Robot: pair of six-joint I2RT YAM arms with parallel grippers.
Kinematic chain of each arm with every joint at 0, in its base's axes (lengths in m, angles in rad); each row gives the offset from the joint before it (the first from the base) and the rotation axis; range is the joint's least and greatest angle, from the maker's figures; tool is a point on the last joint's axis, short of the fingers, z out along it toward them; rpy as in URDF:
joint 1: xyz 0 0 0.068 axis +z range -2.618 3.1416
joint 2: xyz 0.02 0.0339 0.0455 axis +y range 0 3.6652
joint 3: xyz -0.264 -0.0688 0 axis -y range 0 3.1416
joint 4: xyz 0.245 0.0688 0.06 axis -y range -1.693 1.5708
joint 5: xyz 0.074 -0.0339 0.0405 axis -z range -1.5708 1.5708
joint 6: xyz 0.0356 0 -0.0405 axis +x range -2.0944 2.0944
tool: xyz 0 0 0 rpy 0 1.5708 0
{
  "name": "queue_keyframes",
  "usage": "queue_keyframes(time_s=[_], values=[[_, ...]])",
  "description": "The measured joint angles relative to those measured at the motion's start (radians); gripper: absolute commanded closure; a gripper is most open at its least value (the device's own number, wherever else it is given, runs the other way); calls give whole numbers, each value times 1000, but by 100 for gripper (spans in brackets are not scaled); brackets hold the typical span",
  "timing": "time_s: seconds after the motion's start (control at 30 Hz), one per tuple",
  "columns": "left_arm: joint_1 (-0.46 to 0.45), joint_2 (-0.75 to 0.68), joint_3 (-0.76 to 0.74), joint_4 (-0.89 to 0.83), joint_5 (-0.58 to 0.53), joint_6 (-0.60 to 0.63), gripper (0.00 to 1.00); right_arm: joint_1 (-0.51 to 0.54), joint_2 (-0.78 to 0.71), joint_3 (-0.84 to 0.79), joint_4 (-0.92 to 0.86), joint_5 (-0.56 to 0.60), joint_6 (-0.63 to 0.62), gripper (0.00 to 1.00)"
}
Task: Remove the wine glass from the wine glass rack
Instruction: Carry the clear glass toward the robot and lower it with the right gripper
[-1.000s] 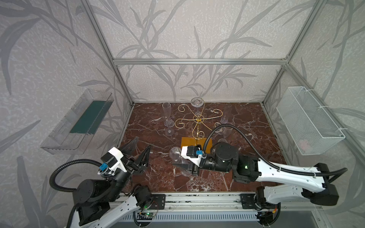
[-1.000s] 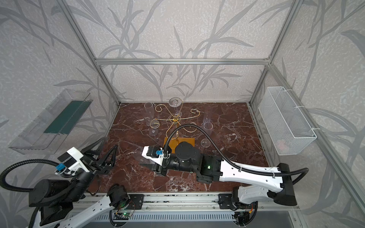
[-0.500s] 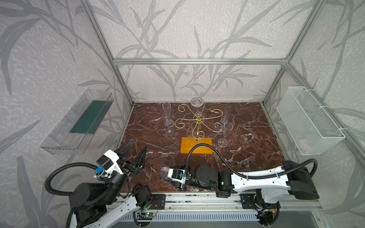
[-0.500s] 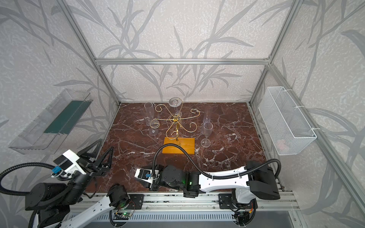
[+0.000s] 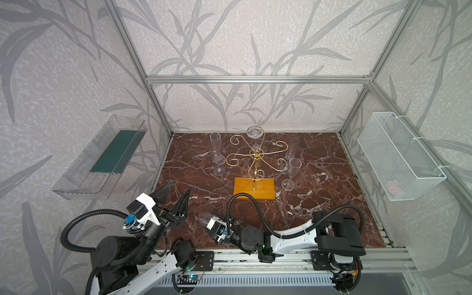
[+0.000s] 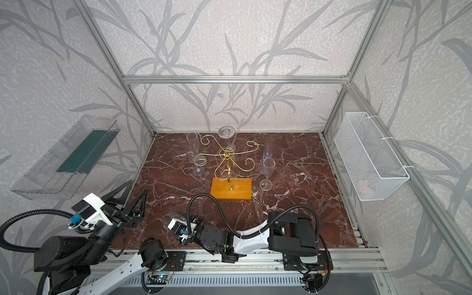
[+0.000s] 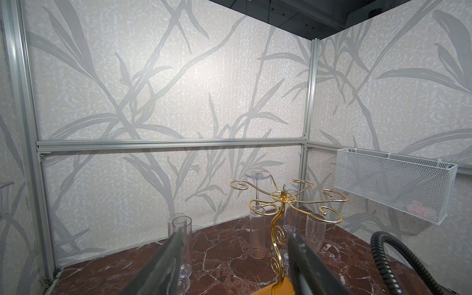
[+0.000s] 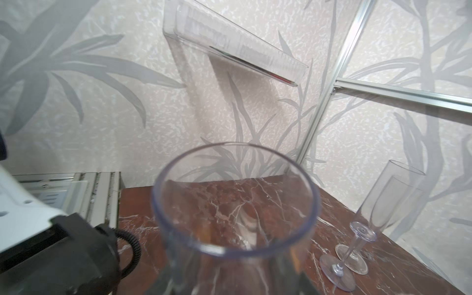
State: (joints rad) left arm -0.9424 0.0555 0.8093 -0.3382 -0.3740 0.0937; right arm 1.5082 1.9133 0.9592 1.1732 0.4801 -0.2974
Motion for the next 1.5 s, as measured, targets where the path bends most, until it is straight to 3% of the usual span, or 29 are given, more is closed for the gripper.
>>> queue_keyframes(time_s=[0.23,1.0,1.5], values=[[0,0,5,-14,0,-8,34,-13,119,127,109,140,-48,76],[0,0,28,-35,1,-10,34,-183,398,565,11,268,-26,76],[0,-3,39,-55,1,-16,34,-252,463,616,-43,354,75,75]])
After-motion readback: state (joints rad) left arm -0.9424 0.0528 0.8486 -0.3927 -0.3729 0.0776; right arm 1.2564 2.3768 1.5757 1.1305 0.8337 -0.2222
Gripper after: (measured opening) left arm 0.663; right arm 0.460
